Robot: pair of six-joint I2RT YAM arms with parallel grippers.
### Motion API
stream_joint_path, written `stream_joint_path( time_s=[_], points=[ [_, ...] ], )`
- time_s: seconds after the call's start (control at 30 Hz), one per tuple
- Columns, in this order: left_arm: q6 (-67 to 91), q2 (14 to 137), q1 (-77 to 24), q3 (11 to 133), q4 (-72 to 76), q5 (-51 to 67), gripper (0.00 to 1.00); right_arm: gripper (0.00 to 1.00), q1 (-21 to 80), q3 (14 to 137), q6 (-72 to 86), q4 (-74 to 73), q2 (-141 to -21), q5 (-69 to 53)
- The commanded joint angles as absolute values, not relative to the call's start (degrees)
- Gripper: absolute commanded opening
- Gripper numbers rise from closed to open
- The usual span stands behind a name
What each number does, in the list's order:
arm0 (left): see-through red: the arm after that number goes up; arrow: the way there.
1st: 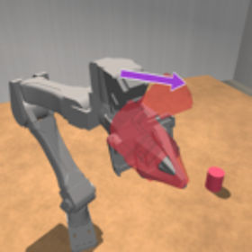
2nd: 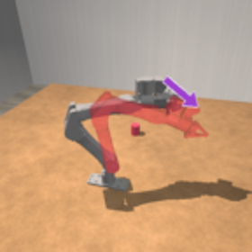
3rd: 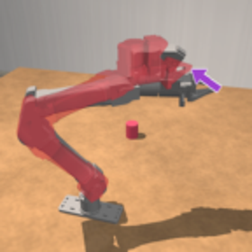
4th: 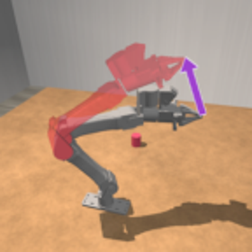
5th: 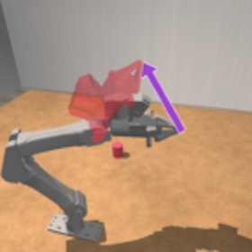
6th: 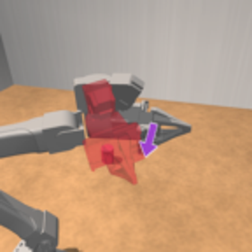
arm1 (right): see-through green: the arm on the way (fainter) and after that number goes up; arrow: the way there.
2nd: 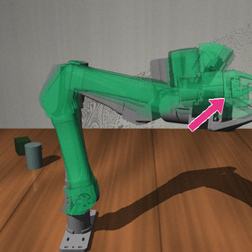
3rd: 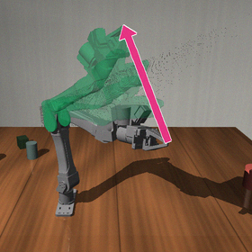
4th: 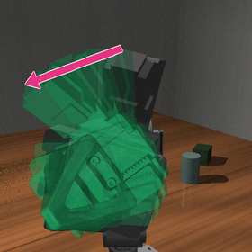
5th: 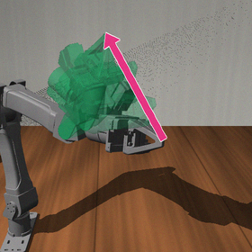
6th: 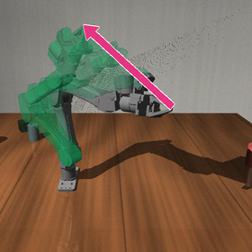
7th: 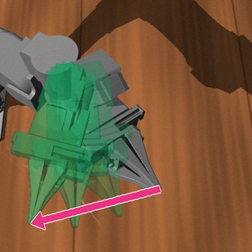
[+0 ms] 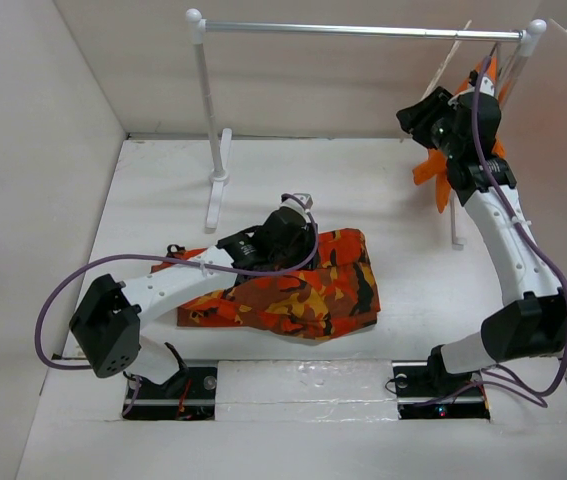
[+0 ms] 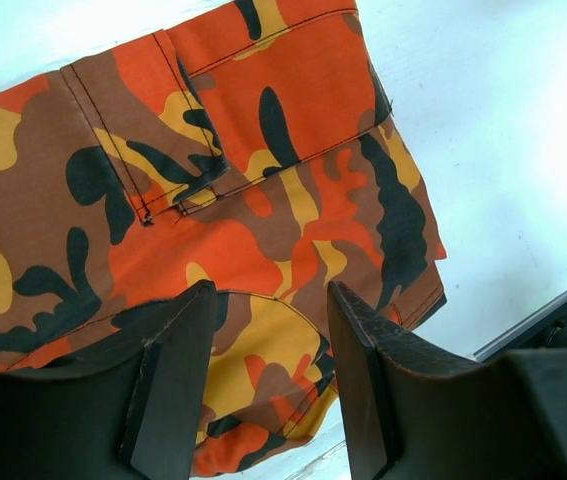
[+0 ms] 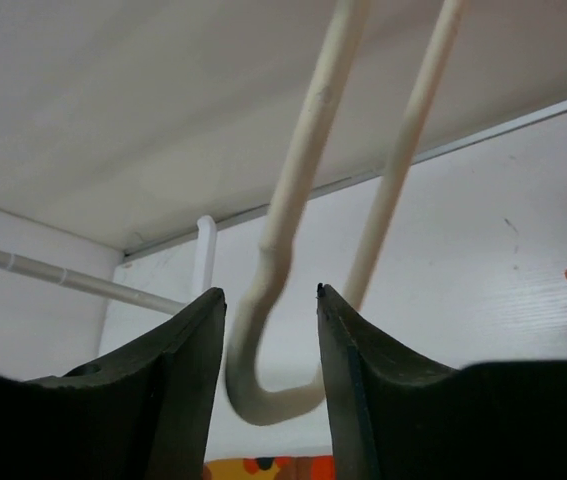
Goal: Place the trousers on the hanger
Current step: Pick up the hanger from the clothesline.
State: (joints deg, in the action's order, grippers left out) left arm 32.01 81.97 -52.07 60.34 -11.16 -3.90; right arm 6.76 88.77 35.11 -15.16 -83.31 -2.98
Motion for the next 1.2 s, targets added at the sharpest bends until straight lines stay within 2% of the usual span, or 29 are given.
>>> stream_joint_path(
  time_s=[0.0,0.07,0.23,0.43,0.63,0.73,0.87,1.17],
  points=[
    [32.4,80.1,-52.0,59.7,-9.4,-4.0,0.44,0.47,6.9,88.9,36.5,-6.9,-81.5,-3.8],
    [32.6,80.4,-52.0,59.9,-9.5,-4.0,0.43,0.36,6.9,88.8,36.0,-6.5,-80.9,-3.8],
    [31.7,81.1,-52.0,62.5,-10.6,-5.5,0.43,0.22,6.9,89.5,34.0,-5.2,-79.4,-4.1],
    [28.4,82.9,-51.4,72.2,-16.1,-6.5,0.45,0.14,6.9,93.0,27.3,-10.5,-77.6,-3.3],
    [27.9,82.0,-50.9,81.9,-18.3,-3.5,0.45,0.09,6.4,88.4,23.3,-14.5,-72.9,-2.1],
    [28.2,82.2,-50.4,86.7,-18.9,-1.2,0.44,0.00,6.4,85.8,20.3,-15.7,-71.2,-0.8],
    [28.7,84.4,-49.8,92.6,-20.1,1.8,0.42,0.00,6.4,85.1,16.4,-14.0,-70.8,1.6],
    [31.7,85.9,-49.8,96.4,-19.8,5.0,0.40,0.00,5.9,98.1,6.1,-16.9,-76.2,7.0]
  ],
)
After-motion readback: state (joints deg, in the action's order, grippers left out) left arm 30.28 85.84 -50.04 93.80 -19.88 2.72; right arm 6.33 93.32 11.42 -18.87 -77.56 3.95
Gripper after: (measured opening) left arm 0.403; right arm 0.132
